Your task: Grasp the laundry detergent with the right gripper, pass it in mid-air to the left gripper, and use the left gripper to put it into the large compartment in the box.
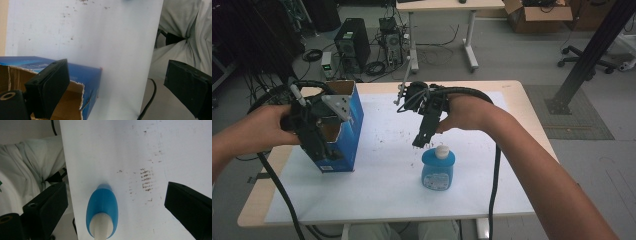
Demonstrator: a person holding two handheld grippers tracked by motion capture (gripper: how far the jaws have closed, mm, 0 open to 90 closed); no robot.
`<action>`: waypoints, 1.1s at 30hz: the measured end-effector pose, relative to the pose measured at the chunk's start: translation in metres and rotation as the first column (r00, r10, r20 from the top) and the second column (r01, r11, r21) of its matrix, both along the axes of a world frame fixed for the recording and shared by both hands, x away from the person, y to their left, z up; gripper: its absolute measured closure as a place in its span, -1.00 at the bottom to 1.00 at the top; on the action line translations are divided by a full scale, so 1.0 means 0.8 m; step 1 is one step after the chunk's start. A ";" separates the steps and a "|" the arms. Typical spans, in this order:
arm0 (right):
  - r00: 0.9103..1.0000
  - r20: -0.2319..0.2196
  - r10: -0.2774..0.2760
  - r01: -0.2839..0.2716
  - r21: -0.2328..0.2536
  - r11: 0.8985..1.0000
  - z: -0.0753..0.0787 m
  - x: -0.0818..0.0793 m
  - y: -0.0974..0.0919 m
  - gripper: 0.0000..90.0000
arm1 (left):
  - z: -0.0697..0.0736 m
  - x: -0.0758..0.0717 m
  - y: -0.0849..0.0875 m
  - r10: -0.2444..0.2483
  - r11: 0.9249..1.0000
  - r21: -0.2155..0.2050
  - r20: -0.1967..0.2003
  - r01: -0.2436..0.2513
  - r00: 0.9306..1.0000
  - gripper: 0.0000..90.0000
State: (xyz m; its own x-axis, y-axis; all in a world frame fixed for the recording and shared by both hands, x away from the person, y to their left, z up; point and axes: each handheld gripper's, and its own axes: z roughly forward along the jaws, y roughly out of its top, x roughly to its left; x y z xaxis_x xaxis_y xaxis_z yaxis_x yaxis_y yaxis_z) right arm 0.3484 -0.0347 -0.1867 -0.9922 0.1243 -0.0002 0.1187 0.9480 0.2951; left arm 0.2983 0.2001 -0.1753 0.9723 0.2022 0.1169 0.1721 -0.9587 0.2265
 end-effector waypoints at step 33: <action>1.000 0.015 -0.020 0.020 0.045 0.999 -0.004 -0.021 -0.069 -0.91 | -0.004 0.001 -0.007 0.012 1.000 0.004 0.005 -0.012 1.000 -0.85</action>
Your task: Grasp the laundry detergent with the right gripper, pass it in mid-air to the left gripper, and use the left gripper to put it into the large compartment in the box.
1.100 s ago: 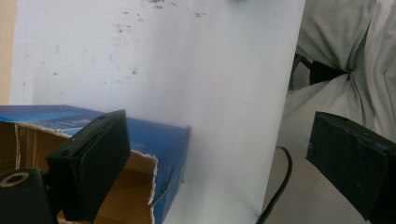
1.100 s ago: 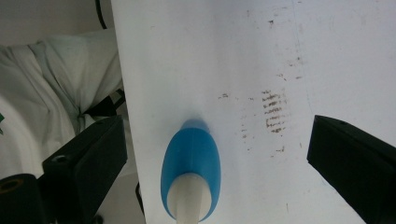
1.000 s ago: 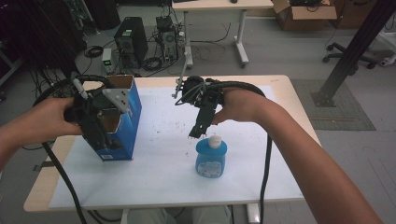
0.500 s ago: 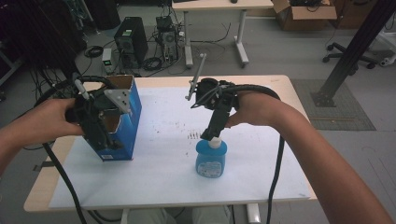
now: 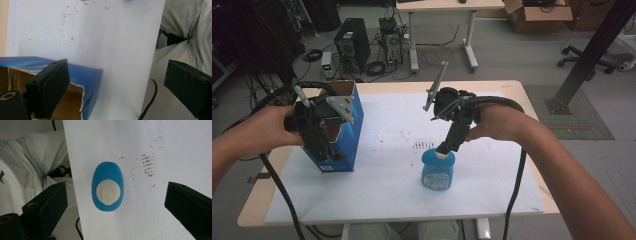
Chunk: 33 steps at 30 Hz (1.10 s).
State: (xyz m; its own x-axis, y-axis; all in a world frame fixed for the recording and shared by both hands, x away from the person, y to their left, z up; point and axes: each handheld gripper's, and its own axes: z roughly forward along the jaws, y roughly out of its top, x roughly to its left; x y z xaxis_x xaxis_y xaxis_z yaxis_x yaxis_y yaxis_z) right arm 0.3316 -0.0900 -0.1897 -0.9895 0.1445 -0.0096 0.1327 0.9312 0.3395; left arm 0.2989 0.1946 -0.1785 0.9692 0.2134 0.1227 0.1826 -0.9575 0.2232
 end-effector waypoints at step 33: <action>1.000 0.005 -0.031 0.030 0.129 0.991 -0.048 -0.011 -0.049 -0.92 | 0.001 0.002 -0.003 0.014 1.000 -0.004 0.012 -0.014 1.000 -0.85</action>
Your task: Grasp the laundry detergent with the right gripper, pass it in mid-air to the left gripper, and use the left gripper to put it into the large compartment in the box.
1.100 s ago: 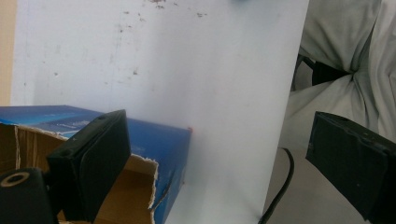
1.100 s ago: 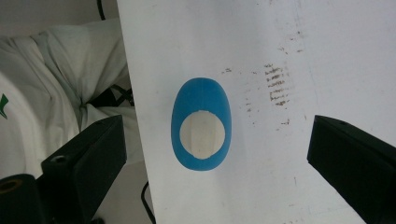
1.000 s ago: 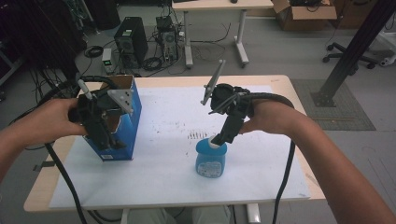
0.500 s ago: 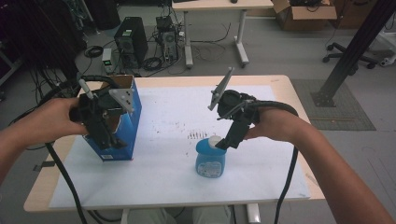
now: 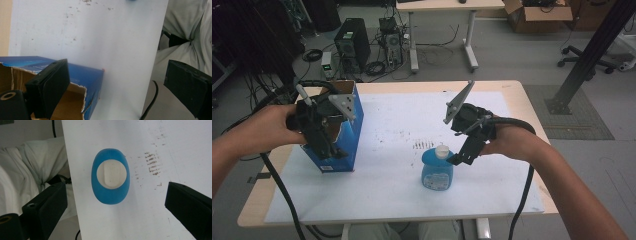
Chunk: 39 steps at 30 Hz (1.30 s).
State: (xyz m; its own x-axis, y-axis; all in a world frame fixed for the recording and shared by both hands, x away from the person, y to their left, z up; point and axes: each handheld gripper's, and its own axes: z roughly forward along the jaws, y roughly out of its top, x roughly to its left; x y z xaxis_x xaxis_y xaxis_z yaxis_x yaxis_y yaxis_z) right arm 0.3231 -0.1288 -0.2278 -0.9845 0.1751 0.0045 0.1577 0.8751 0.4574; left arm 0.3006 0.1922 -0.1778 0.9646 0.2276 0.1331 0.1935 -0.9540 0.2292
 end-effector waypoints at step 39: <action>0.999 0.033 -0.037 0.032 0.140 0.990 -0.063 -0.011 -0.043 -0.92 | -0.006 0.006 -0.014 -0.006 1.000 0.008 -0.012 0.006 1.000 -0.85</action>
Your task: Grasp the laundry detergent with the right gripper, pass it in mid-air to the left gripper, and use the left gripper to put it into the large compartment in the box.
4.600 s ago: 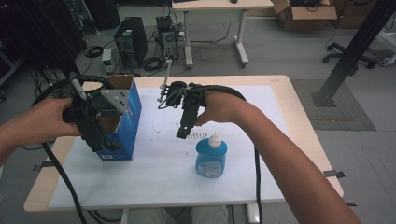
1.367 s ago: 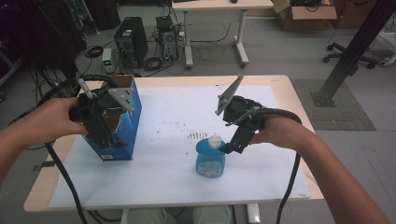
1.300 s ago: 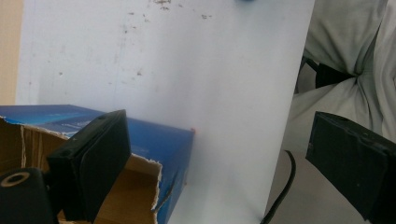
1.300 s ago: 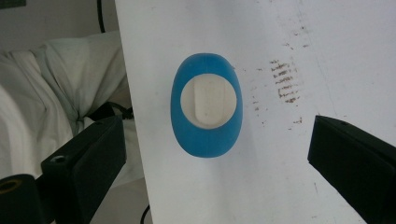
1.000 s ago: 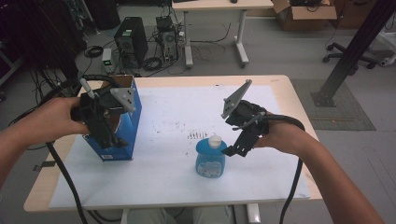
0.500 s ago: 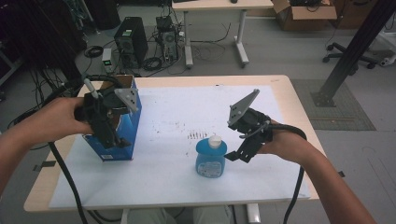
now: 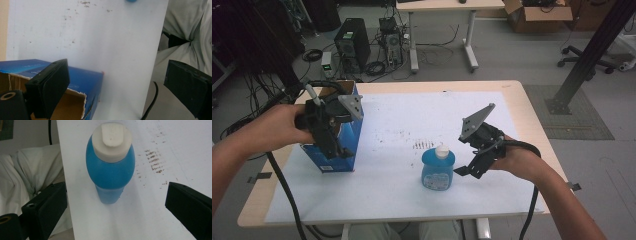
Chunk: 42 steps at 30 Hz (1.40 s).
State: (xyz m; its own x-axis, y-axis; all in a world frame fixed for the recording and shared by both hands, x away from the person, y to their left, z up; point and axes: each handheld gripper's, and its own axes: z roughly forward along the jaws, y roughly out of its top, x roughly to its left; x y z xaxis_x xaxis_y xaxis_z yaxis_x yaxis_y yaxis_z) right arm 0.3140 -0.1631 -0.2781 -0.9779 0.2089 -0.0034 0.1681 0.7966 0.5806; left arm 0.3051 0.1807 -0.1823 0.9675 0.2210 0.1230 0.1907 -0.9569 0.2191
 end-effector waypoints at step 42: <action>0.999 -0.029 -0.022 0.027 0.195 0.980 -0.064 -0.003 -0.028 -0.93 | 0.001 0.002 -0.006 0.004 1.000 0.003 0.001 -0.004 1.000 -0.85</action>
State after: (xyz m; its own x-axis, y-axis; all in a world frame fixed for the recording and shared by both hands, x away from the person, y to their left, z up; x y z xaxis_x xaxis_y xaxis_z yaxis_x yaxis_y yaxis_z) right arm 0.3116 -0.1854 -0.3293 -0.9717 0.2269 0.0653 0.2034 0.6639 0.7196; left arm 0.3068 0.1755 -0.1813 0.9664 0.2249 0.1245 0.1949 -0.9567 0.2161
